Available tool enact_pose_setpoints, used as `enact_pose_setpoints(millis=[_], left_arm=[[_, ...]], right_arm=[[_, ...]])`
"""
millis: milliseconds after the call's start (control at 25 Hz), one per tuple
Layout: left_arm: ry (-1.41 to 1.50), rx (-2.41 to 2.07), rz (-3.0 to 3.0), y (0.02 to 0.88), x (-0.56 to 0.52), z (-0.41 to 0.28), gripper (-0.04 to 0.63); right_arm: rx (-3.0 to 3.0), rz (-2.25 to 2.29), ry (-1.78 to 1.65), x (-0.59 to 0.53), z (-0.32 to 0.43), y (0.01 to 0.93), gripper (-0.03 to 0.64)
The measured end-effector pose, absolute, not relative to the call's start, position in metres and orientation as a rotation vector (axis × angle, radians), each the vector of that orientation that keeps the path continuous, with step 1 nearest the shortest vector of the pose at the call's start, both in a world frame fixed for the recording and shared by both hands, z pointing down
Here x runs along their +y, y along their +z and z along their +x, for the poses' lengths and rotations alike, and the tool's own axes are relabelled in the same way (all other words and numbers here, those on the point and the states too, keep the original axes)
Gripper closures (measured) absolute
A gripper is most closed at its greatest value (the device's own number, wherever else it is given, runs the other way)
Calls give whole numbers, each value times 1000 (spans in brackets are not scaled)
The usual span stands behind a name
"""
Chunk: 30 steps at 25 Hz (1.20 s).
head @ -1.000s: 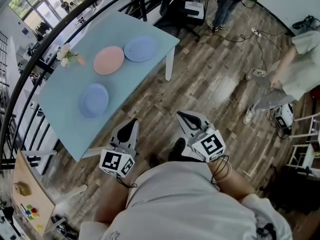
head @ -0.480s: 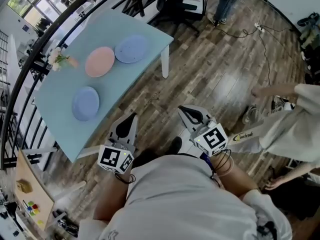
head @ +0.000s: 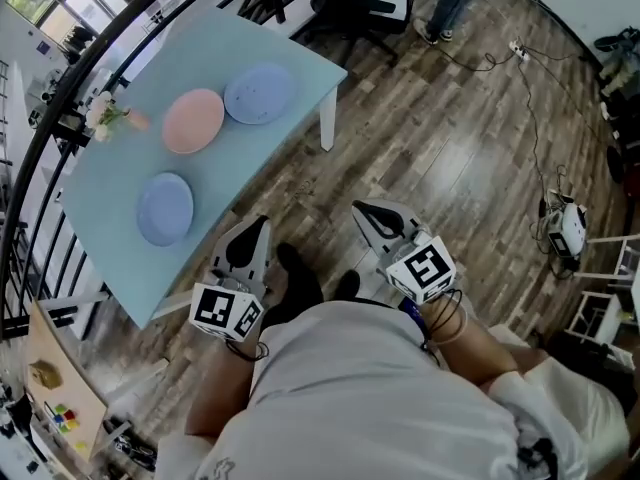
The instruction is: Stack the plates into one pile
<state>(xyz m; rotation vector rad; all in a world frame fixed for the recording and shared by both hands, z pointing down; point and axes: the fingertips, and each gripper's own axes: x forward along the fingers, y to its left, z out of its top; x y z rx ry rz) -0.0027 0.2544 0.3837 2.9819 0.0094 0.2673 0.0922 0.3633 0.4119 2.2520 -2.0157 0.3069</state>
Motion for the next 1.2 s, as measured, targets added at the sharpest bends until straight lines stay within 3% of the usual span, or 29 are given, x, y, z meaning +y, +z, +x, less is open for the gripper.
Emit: enact_pose_setpoints(millis=[760, 1200], left_arm=[[194, 70, 2958, 370, 81, 17, 591], [155, 59, 2959, 366, 27, 12, 591]], right_arm=[[-1999, 2222, 284, 174, 107, 386, 611], [-2004, 2215, 273, 119, 99, 380, 611]])
